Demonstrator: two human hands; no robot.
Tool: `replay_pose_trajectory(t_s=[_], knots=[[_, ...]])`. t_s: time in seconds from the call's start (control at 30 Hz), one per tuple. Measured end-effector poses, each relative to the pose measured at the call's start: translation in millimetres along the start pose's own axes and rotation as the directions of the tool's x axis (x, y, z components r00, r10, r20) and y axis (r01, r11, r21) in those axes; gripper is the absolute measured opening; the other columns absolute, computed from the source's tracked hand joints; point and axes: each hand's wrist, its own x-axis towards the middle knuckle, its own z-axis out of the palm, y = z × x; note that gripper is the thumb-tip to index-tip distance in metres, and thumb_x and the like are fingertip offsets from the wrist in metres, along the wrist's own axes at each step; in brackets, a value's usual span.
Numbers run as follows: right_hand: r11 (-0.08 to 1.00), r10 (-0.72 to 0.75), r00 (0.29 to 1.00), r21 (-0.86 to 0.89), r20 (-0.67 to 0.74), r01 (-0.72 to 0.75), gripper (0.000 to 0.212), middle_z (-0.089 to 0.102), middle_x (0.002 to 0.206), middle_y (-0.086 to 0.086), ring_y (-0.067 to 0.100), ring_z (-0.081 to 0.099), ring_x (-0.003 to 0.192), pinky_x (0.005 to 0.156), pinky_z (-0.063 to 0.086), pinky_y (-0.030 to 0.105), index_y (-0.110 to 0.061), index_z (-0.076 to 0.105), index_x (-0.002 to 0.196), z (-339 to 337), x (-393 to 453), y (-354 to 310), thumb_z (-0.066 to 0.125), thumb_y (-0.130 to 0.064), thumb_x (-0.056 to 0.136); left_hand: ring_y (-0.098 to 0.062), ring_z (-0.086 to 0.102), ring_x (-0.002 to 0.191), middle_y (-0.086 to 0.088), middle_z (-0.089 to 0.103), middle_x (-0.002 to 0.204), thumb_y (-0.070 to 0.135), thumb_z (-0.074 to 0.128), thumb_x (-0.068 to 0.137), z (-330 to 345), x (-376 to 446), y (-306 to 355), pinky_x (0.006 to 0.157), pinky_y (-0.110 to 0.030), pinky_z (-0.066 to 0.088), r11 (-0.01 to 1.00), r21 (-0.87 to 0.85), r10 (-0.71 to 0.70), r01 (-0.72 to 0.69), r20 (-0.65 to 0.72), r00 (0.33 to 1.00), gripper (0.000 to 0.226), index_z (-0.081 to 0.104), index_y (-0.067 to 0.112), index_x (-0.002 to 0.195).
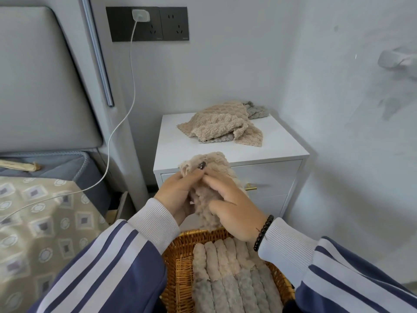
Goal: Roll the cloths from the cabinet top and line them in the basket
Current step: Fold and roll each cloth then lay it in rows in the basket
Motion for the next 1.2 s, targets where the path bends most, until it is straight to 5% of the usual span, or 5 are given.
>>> replay_pose_trajectory(t_s=[0.13,0.27,0.57,0.97,1.2], knots=[[0.994,0.005,0.985,0.110,-0.173,0.014,0.053,0.055,0.124,-0.022,-0.010,0.056,0.069,0.065,0.047,0.011,-0.040,0.060,0.115,-8,-2,-1,0.045,0.003,0.088,-0.031,0.072,0.089,-0.016,0.074,0.096,0.024,0.057,0.096,-8,2,2,0.083,-0.044,0.056,0.999,-0.049,0.011,-0.018,-0.135,0.991,0.027,0.065,0.003,0.111],[0.998,0.066,0.892,0.039,-0.446,-0.054,0.039,0.053,0.123,-0.019,0.004,0.054,0.108,0.096,0.047,0.026,-0.034,0.056,0.118,-19,4,9,0.059,-0.013,0.085,-0.029,0.072,0.090,-0.012,0.075,0.095,0.028,0.055,0.096,-8,-3,6,0.087,-0.045,0.054,0.986,-0.164,-0.007,-0.015,-0.134,0.991,0.024,0.066,0.008,0.105],[0.911,0.279,0.950,0.352,-0.143,-0.214,0.030,0.070,0.081,-0.010,-0.005,0.062,0.058,0.052,0.045,0.012,-0.018,0.064,0.107,-37,3,21,0.075,-0.024,0.081,-0.030,0.071,0.093,-0.011,0.075,0.097,0.031,0.058,0.093,-2,-13,14,0.084,-0.044,0.054,0.968,-0.250,-0.005,-0.017,-0.089,0.996,0.023,0.069,0.011,0.101],[0.981,0.196,0.980,-0.008,0.016,-0.196,0.042,0.071,0.102,-0.009,0.007,0.067,0.095,0.090,0.054,0.032,-0.025,0.066,0.103,-62,-18,29,0.086,-0.021,0.066,-0.010,0.072,0.081,0.007,0.076,0.085,0.047,0.088,0.052,-7,-15,0,0.070,-0.021,0.056,0.769,0.630,-0.110,-0.105,0.292,0.950,0.051,0.070,0.023,0.093],[0.943,0.256,0.963,0.243,-0.087,-0.228,0.052,0.072,0.102,0.009,0.026,0.068,0.096,0.092,0.053,0.042,-0.023,0.073,0.095,-94,-25,33,0.088,-0.033,0.047,-0.009,0.072,0.068,0.002,0.075,0.077,0.018,0.067,0.081,5,-18,0,0.056,-0.017,0.053,0.903,0.420,-0.034,-0.088,0.274,0.961,0.011,0.069,0.011,0.089]])
